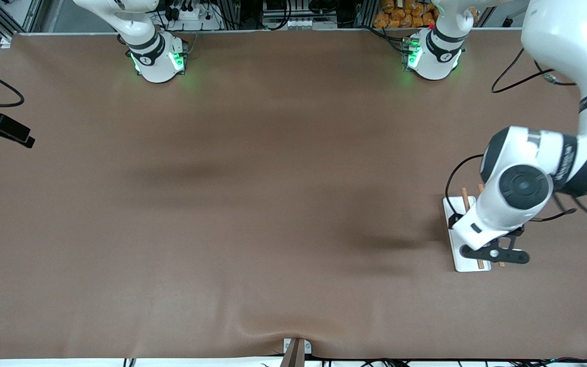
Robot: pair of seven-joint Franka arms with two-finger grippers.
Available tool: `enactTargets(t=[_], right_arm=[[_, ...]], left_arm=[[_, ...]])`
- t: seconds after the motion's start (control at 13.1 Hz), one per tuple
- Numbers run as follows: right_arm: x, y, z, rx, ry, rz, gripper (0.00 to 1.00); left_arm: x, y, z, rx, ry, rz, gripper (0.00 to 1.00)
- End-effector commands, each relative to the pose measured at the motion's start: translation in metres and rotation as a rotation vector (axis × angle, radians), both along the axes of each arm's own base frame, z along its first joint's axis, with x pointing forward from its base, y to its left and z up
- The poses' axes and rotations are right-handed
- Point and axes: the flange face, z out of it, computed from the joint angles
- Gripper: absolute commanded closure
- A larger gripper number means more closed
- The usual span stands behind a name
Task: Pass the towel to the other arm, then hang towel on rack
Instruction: 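Lower the towel with the left gripper between the wooden dowels, then open the left gripper and release the towel on the rack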
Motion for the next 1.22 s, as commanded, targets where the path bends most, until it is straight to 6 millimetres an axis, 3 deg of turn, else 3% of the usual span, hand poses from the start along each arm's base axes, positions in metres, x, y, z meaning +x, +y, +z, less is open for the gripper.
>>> enactTargets(t=[0.0,0.46,0.84,1.15], right_arm=[[-0.002,0.02,0.003,-0.009,-0.001,-0.026,0.0],[-0.004,0.028,-0.006,0.071,0.031,0.006,0.0],[-0.006,0.016,-0.005,0.081,0.033,0.138,0.0],[-0.008,0.022,-0.005,0.08,0.041,0.155,0.0]], left_arm=[[-0.014,0.016,0.046,-0.065,-0.017,0.074,0.0],[-0.04,0.035,0.12,-0.198,-0.033,0.17,0.0],[-0.067,0.028,0.168,-0.287,-0.036,0.235,0.0],[-0.089,0.023,0.2,-0.28,-0.051,0.267,0.0]])
